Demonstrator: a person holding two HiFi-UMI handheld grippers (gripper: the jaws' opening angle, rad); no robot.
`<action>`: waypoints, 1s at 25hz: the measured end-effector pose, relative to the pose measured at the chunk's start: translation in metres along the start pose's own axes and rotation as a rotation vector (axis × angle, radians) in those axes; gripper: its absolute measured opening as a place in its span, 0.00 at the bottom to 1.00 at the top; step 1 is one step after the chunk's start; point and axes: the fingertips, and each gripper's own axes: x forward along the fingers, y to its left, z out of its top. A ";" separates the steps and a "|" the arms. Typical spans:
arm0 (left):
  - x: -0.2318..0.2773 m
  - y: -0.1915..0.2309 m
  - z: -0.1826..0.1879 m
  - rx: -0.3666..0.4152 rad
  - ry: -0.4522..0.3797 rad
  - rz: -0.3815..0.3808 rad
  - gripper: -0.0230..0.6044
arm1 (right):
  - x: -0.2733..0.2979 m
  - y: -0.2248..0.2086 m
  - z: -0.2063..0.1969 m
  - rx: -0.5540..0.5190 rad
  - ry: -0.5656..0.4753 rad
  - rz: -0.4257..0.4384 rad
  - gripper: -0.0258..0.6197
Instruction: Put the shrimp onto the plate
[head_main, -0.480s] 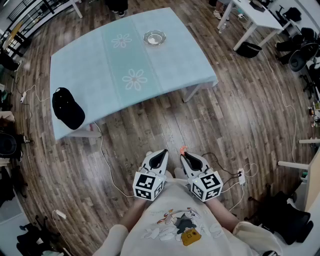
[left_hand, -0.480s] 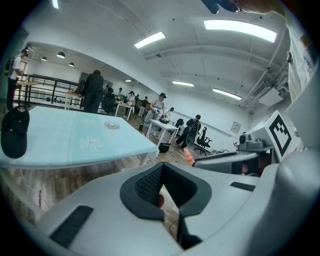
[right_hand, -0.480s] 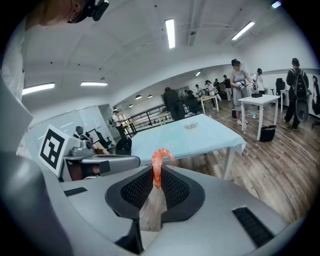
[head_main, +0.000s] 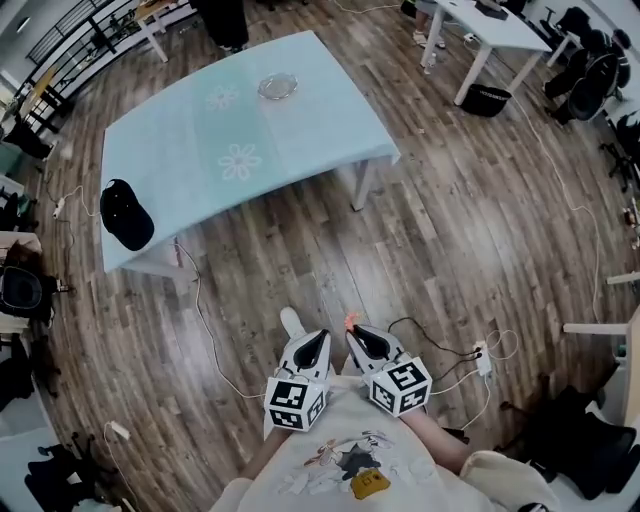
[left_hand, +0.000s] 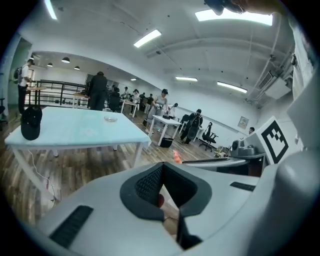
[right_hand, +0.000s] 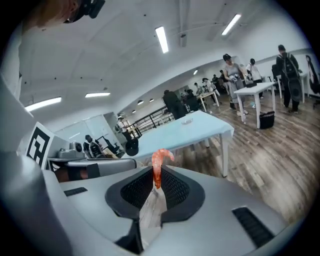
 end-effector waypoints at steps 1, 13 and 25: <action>-0.002 -0.004 -0.006 0.009 0.017 0.005 0.05 | -0.002 0.002 -0.006 0.034 0.000 0.018 0.14; 0.009 0.028 0.007 -0.019 0.013 0.009 0.05 | 0.022 0.005 0.015 0.049 -0.040 -0.034 0.14; -0.003 0.172 0.098 0.027 -0.059 -0.031 0.05 | 0.146 0.053 0.108 0.007 -0.119 -0.103 0.14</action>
